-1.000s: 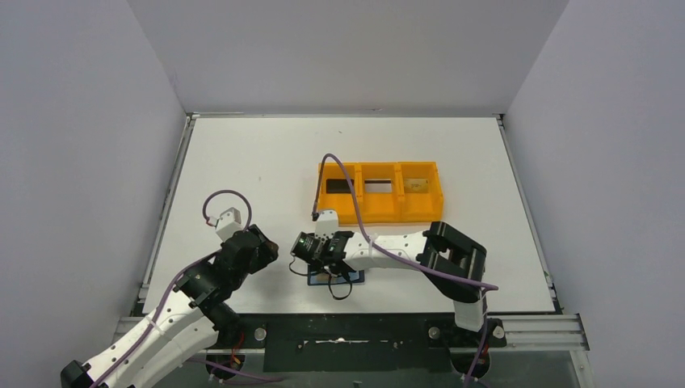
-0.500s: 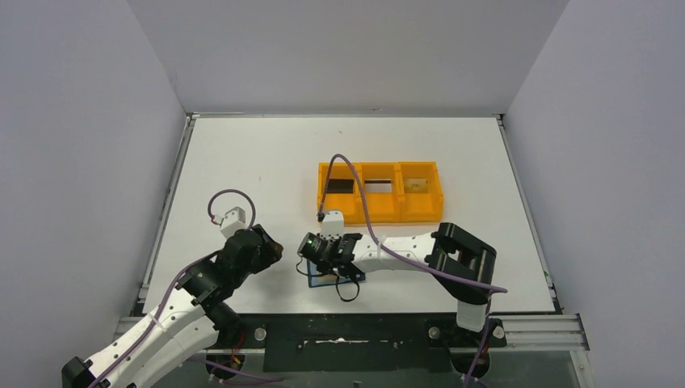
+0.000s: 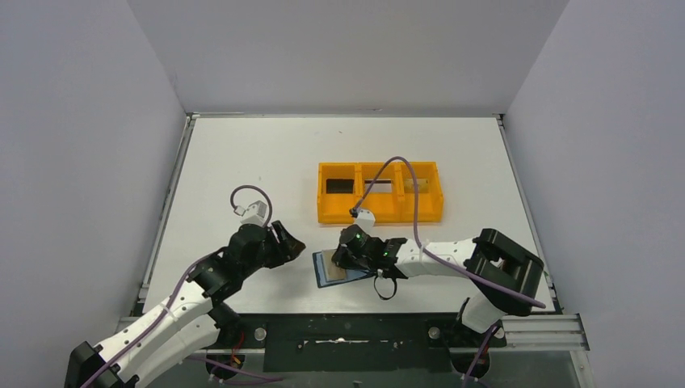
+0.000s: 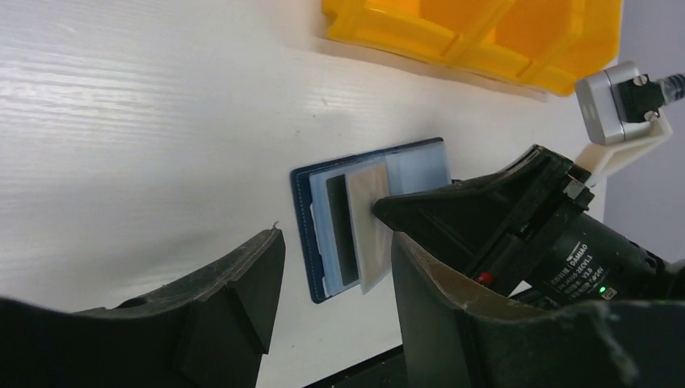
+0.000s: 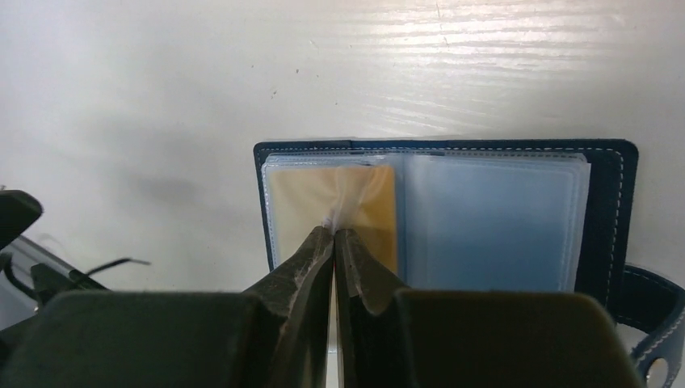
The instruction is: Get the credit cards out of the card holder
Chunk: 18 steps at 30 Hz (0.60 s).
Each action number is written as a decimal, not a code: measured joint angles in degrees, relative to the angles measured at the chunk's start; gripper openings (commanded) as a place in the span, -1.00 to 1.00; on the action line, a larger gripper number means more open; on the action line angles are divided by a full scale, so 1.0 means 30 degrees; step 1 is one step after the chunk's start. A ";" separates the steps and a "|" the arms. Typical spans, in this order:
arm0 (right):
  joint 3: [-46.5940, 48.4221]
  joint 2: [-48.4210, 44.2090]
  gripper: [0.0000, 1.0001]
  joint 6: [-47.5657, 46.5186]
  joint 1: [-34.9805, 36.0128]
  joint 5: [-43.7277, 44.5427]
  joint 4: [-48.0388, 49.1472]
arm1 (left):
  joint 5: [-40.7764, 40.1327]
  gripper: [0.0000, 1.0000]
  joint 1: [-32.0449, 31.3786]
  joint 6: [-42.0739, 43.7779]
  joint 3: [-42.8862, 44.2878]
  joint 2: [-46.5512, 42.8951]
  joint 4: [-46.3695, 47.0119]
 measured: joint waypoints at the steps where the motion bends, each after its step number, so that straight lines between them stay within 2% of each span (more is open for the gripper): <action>1: -0.0437 -0.0160 -0.88 0.0131 -0.0153 -0.0321 0.0605 | 0.0466 0.04 0.0000 0.0087 -0.0175 0.0146 0.0583; 9: -0.2477 -0.0969 -0.88 0.0962 -0.0780 -0.1821 0.3708 | 0.4422 0.07 0.0000 0.0554 -0.0816 0.3461 0.4947; 18: -0.3483 -0.1450 -0.87 0.1486 -0.1027 -0.2215 0.5020 | 0.6863 0.06 0.0000 0.0459 -0.1290 0.6943 0.8357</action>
